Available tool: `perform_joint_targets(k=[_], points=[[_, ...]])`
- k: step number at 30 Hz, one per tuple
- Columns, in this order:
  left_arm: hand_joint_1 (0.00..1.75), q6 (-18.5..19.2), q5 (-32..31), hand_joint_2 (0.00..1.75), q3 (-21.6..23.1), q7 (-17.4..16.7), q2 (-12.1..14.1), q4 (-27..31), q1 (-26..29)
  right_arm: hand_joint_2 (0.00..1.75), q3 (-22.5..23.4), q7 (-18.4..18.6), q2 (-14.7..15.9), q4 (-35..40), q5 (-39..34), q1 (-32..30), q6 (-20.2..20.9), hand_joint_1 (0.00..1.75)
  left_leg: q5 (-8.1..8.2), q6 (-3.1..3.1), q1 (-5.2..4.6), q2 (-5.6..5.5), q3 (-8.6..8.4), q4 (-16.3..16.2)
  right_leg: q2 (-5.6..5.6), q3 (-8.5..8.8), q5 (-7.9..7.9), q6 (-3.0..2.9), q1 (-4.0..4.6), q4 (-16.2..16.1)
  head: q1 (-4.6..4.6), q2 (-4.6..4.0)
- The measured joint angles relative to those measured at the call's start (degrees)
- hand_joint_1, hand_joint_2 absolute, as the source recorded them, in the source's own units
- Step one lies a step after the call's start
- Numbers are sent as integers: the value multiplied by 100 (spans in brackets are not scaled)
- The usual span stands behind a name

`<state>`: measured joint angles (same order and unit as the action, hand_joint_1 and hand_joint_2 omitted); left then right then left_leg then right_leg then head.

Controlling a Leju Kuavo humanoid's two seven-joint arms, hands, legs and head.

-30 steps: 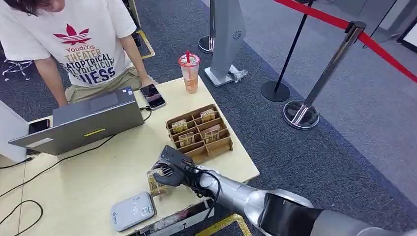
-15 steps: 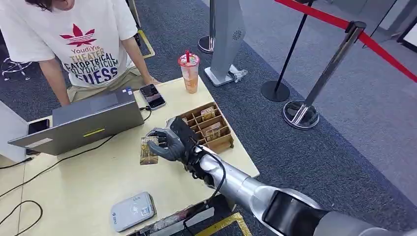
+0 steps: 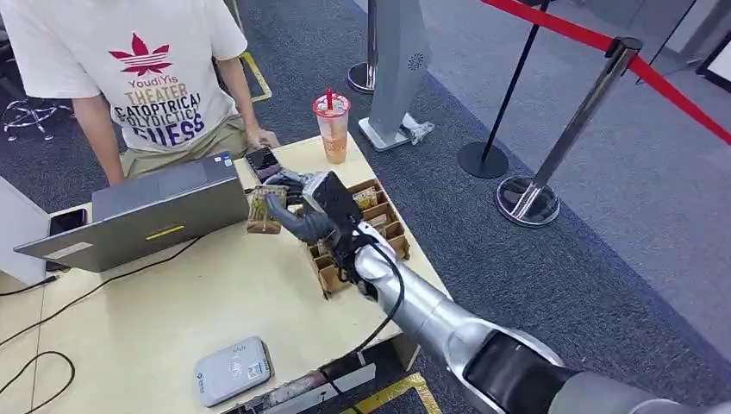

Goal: Pass the card to the sensor for recognition and then transmit it.

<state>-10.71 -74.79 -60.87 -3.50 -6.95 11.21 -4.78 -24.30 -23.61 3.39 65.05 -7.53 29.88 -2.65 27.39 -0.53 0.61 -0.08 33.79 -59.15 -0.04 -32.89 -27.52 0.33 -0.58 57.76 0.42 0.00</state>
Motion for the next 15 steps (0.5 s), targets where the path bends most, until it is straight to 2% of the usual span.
perform_joint_targets(k=[5,14,15], points=[[0,2,-28,175,0,0,-20,0,-3,175,142,-41,-52,92,666,205,-546,175,0,0,0,0,-1,0,0,0,0,0,0,0,-2,0],[0,2,-26,175,9,-52,-28,0,-18,175,166,-122,-304,-166,2332,740,-2068,175,-1,-1,1,1,-1,0,1,0,0,0,0,3,-2,0],[0,0,-22,0,9,-50,-28,0,-18,175,149,-124,-343,-247,2531,813,-2261,175,-1,-1,1,1,-1,0,1,0,0,0,0,3,-2,0]])
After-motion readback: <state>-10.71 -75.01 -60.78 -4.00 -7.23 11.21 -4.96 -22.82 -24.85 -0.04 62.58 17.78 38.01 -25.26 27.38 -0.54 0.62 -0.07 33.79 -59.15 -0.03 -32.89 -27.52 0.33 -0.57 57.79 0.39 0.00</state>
